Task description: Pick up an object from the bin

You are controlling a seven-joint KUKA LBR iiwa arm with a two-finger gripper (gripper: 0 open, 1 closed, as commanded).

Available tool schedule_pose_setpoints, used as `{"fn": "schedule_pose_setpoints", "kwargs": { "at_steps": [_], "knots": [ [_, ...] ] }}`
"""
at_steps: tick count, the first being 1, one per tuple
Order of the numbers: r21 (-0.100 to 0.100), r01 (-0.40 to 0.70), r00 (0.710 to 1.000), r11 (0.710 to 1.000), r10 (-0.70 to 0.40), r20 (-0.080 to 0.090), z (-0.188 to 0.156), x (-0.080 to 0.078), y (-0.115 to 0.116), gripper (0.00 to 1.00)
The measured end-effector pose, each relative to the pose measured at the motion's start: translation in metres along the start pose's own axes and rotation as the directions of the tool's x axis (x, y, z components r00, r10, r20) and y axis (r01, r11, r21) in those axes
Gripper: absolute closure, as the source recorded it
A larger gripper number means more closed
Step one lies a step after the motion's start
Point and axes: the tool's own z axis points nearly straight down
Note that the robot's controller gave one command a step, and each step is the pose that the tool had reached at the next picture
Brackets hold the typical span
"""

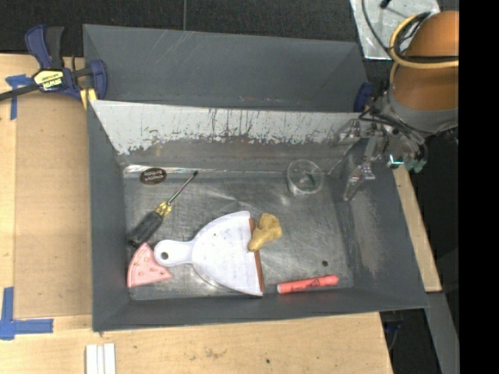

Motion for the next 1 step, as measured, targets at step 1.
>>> {"fn": "schedule_pose_setpoints", "kwargs": {
  "at_steps": [1],
  "knots": [
    [0.001,0.002,1.000,1.000,-0.002,0.006,-0.0043,-0.0011,0.0006,0.00]
  ]
}}
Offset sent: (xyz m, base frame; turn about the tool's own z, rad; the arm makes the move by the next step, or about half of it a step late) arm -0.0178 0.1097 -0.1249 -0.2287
